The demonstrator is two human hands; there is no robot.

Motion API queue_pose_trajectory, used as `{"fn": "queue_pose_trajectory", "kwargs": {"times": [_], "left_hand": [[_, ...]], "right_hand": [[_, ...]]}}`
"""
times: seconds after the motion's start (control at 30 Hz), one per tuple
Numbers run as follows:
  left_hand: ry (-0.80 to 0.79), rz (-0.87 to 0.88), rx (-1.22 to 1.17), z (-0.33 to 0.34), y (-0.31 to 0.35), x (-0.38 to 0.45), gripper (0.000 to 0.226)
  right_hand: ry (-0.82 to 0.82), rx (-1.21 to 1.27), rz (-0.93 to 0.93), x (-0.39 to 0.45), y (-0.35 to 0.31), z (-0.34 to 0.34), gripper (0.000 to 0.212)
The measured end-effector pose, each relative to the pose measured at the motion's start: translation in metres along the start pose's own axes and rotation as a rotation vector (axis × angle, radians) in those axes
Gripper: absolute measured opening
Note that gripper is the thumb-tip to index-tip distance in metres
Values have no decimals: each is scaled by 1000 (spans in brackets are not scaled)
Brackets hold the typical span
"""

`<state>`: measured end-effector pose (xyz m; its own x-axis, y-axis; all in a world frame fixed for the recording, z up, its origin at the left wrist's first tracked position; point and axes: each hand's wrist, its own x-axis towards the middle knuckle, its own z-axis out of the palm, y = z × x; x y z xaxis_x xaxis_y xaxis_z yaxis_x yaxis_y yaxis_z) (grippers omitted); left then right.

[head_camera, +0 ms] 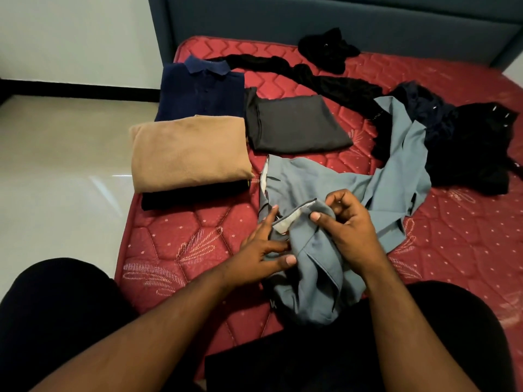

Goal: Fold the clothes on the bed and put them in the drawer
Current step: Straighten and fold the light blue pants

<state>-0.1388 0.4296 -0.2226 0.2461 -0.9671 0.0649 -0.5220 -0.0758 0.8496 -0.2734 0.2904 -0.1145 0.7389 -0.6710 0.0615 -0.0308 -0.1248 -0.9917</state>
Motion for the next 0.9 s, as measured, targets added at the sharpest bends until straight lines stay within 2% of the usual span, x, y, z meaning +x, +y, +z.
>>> {"fn": "queue_pose_trajectory", "kwargs": {"times": [0.13,0.23,0.3,0.33,0.4,0.47,0.5,0.53,0.6,0.67,0.73,0.8,0.9], "left_hand": [[-59,65,-233,-2,19,-2,31],[164,85,-265,-2,29,0,25],[179,94,-228,-4,32,9,24],[119,91,-166,-4,32,15,33],[-100,62,151,-5,28,25,63],[-346,-17,515,-9,29,30,68],[-413,-23,621,-11,30,30,66],[-429,-13,685,-16,33,30,66],[-364,-13,773,-31,40,28,71],[-284,-67,820,-49,44,19,74],[-269,-132,862,-66,41,0,69],[-284,-160,889,-77,32,-27,60],[-253,-171,786,-85,18,-58,52]], "right_hand": [[103,119,-12,1,-6,-6,30],[100,188,-8,1,-12,-9,32],[91,215,-19,0,-16,-10,33],[88,230,-22,-1,-18,-11,32],[90,250,-28,-2,-21,-11,29],[108,260,-22,-2,-22,-13,26],[127,251,-18,-2,-21,-14,25],[150,234,-14,-2,-20,-16,25],[184,232,-11,-1,-19,-19,28],[208,258,-10,2,-18,-21,30],[203,243,12,5,-15,-21,26],[154,175,49,8,-12,-18,25],[19,94,68,10,-8,-9,17]]}}
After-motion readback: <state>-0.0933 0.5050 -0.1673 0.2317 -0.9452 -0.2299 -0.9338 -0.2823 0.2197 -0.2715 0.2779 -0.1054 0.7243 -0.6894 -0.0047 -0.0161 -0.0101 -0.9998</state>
